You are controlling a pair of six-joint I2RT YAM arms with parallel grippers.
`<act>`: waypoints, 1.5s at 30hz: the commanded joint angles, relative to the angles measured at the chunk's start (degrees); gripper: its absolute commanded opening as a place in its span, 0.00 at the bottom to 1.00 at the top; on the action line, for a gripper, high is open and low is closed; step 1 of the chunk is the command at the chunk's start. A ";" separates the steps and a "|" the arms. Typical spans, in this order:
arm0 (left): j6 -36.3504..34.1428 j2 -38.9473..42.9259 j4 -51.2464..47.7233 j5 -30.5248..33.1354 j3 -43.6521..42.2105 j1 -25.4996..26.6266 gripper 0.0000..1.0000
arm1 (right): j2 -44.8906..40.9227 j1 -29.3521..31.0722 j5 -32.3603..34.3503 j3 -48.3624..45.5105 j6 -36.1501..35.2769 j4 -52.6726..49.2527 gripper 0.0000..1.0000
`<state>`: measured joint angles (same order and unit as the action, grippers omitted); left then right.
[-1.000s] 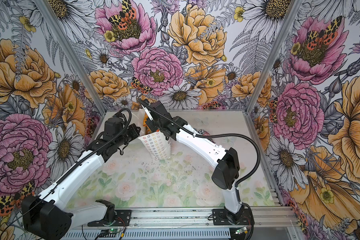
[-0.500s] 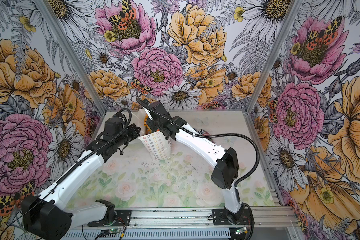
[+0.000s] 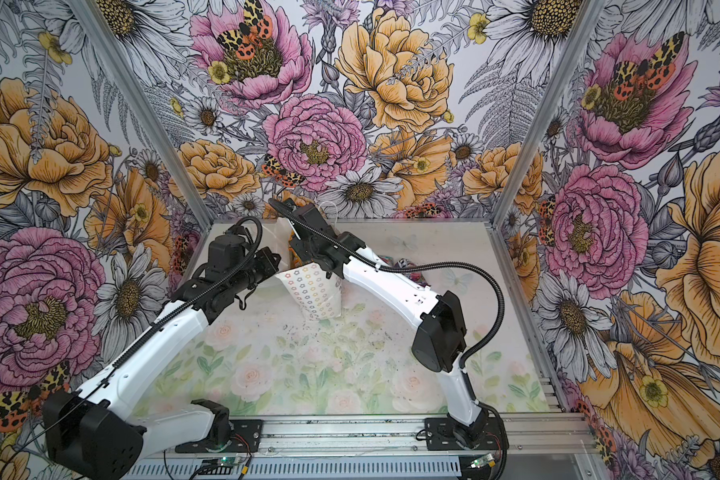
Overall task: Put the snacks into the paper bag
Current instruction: 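Lower the orange packet into the bag with the right gripper, then push the orange packet deeper into the bag and open the right gripper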
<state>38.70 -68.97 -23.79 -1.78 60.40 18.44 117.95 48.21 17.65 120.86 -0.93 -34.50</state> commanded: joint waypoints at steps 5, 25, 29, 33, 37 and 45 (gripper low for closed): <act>-0.03 1.95 0.68 -0.37 -0.55 -0.78 0.00 | 0.08 0.57 1.38 0.49 0.58 -0.47 0.15; 0.41 2.52 0.77 -0.13 -0.97 -0.76 0.00 | -4.42 1.19 0.00 -4.11 0.56 -4.39 0.17; 0.50 2.34 0.76 -0.16 -0.90 -0.69 0.00 | -4.75 1.35 -1.02 -4.08 0.93 -6.26 0.17; 0.50 2.17 0.76 -0.20 -0.88 -0.66 0.00 | -4.79 1.63 -1.91 -3.71 1.16 -7.89 0.17; 0.50 2.00 0.83 -0.19 -0.82 -0.68 0.00 | -4.60 1.71 -2.94 -3.27 1.58 -9.18 0.17; 0.50 1.82 0.77 -0.19 -0.76 -0.60 0.00 | -4.53 1.71 -4.56 -1.22 2.71 -11.82 0.30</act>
<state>39.09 -68.23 -23.77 -1.78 59.75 18.24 115.61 49.54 14.26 117.23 0.56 -44.58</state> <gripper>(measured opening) 0.047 0.324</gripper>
